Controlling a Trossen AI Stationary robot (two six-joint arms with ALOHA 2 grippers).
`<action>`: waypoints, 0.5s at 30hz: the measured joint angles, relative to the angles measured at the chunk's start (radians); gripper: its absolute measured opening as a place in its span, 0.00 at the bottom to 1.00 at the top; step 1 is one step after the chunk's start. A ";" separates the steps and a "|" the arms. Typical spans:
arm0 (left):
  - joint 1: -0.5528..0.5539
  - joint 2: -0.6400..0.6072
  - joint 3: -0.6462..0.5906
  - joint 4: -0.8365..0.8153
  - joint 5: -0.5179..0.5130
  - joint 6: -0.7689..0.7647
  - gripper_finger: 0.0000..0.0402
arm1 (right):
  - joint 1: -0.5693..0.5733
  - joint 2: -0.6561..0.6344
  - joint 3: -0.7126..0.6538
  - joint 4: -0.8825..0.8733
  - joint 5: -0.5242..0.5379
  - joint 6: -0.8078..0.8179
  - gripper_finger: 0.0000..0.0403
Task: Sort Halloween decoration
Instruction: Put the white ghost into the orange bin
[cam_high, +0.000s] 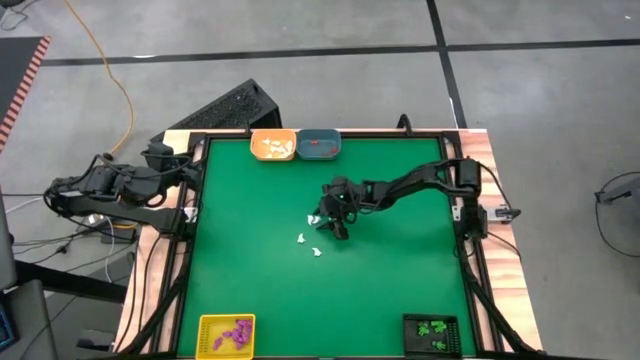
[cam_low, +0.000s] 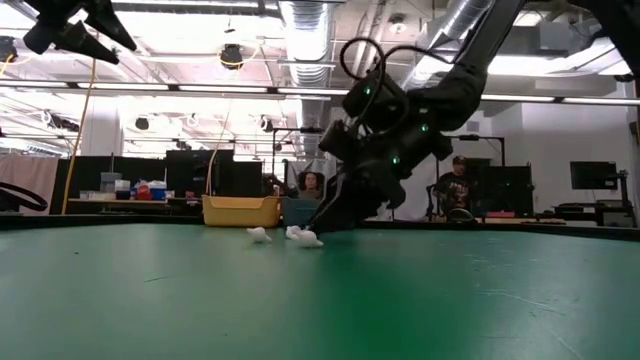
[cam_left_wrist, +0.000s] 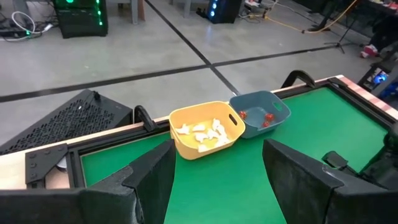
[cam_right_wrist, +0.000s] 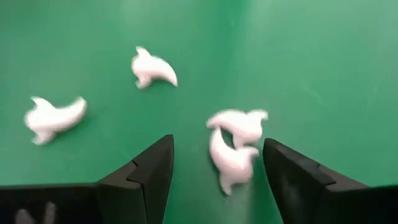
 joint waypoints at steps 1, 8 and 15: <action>0.000 0.000 0.000 -0.002 0.000 0.000 0.58 | -0.001 0.010 0.000 0.003 0.000 0.000 0.60; 0.000 0.000 0.000 -0.009 -0.001 0.000 0.58 | 0.006 0.046 0.007 0.008 0.004 0.001 0.60; 0.000 0.000 0.000 -0.010 -0.001 -0.001 0.58 | -0.009 0.048 0.007 -0.017 0.007 0.016 0.48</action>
